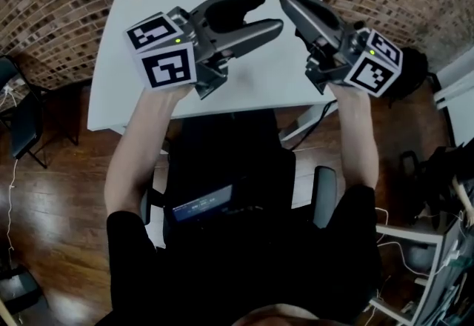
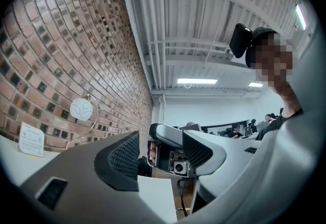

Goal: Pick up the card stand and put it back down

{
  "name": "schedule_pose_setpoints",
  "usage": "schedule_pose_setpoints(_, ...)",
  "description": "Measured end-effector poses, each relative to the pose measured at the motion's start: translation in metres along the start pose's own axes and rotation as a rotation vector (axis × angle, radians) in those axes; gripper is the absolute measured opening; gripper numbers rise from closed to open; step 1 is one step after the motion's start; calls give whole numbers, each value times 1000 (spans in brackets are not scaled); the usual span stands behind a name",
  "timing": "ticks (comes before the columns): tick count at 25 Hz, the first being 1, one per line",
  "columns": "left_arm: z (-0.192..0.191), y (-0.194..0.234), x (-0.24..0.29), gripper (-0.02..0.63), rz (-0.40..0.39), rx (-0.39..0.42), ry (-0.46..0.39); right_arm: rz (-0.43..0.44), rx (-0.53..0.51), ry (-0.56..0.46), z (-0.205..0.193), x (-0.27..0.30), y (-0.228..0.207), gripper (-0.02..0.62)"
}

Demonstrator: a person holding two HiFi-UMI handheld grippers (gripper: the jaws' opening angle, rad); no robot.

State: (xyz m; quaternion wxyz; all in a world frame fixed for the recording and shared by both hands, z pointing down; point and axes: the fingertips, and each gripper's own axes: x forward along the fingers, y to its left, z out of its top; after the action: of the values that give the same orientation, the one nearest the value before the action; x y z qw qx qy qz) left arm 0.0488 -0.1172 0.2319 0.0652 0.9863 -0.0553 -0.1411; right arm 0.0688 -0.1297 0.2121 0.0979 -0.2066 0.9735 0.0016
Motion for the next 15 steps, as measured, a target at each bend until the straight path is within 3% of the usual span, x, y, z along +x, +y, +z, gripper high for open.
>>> schedule_pose_setpoints(15, 4, -28, -21, 265, 17, 11, -9, 32, 17, -24, -8, 4, 27, 12)
